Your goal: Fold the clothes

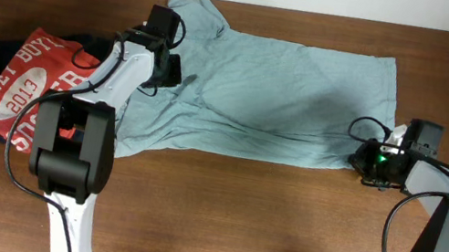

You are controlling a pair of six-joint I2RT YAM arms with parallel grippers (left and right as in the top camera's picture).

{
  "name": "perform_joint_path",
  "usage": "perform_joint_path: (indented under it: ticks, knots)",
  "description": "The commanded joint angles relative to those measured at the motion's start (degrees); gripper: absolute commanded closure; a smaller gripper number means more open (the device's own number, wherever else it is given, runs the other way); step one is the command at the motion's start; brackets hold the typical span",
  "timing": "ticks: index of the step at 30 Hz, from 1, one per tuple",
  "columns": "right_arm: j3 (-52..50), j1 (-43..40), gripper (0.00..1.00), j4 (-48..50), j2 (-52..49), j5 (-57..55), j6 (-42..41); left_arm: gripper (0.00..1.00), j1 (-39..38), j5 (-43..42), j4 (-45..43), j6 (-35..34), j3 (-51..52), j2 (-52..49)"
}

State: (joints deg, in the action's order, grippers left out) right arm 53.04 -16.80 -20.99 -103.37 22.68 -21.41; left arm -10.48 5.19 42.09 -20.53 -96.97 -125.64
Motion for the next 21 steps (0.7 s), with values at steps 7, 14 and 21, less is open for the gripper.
perform_joint_path:
  ticks: [7, 14, 21]
  knots:
    - [-0.1, 0.2, 0.96, -6.5, 0.1, -4.7, 0.2, 0.66, 0.0, 0.6, 0.0, 1.7, -0.6, 0.0]
    - [2.1, 0.2, 0.95, -6.2, 4.6, -5.2, 4.5, 0.67, -1.1, -4.4, 1.4, 11.6, -2.5, 1.1]
    - [4.6, 0.3, 0.91, -6.8, 5.6, 3.4, 8.9, 0.66, -6.6, -15.2, 1.6, 22.9, -3.4, 4.3]
